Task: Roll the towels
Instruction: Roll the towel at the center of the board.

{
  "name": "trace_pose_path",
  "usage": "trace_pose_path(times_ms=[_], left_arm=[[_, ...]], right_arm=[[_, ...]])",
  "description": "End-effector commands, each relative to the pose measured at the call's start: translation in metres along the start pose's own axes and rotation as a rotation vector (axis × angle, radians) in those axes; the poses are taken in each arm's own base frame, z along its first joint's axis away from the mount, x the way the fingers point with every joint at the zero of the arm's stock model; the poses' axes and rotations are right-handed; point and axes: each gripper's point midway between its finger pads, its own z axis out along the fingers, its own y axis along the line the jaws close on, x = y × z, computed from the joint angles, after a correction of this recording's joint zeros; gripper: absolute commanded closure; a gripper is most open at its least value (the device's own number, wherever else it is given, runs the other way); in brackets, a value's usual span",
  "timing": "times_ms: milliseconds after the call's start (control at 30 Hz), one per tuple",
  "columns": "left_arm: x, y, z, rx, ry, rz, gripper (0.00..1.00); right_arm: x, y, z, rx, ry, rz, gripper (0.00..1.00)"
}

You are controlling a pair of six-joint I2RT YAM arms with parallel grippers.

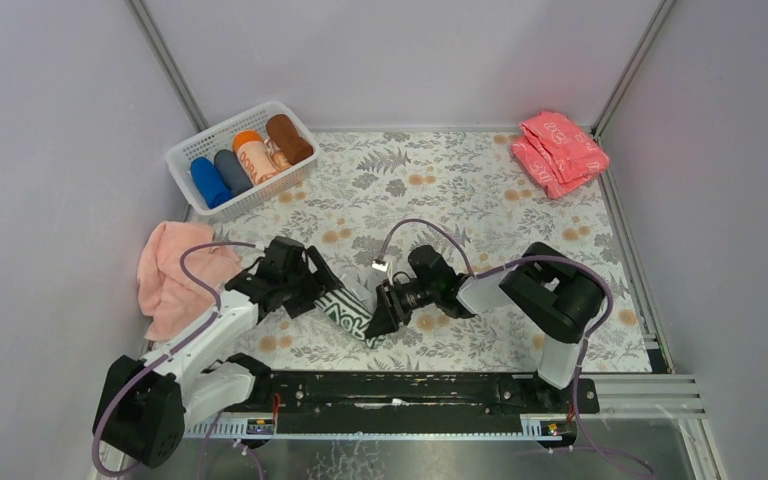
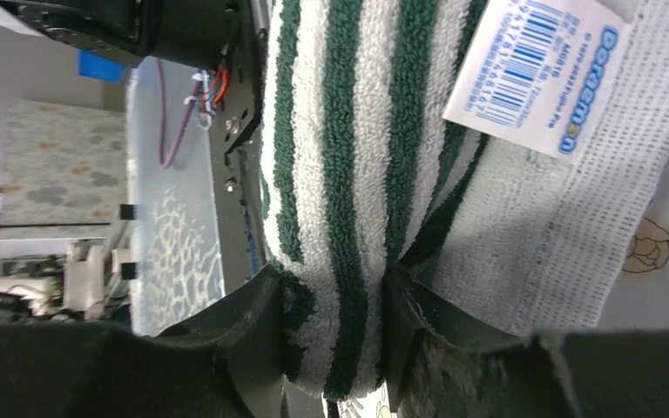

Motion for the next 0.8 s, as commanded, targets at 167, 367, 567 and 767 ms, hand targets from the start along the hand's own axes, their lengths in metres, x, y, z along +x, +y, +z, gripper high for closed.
trace_pose_path(times_ms=[167, 367, 567, 767], left_arm=[[0.010, 0.017, 0.026, -0.064, 0.050, -0.015, 0.21], [0.022, 0.040, 0.039, -0.124, 0.080, -0.006, 0.42], [0.026, 0.048, 0.045, -0.157, 0.105, 0.021, 0.55], [0.026, 0.047, 0.045, -0.162, 0.113, 0.036, 0.56]], right_arm=[[0.046, -0.017, -0.003, -0.029, 0.101, 0.321, 0.85], [0.038, -0.025, -0.008, 0.081, 0.108, 0.282, 0.77], [0.020, -0.021, -0.029, 0.268, 0.112, 0.135, 0.50], [-0.007, -0.012, -0.053, 0.568, 0.094, -0.108, 0.24]])
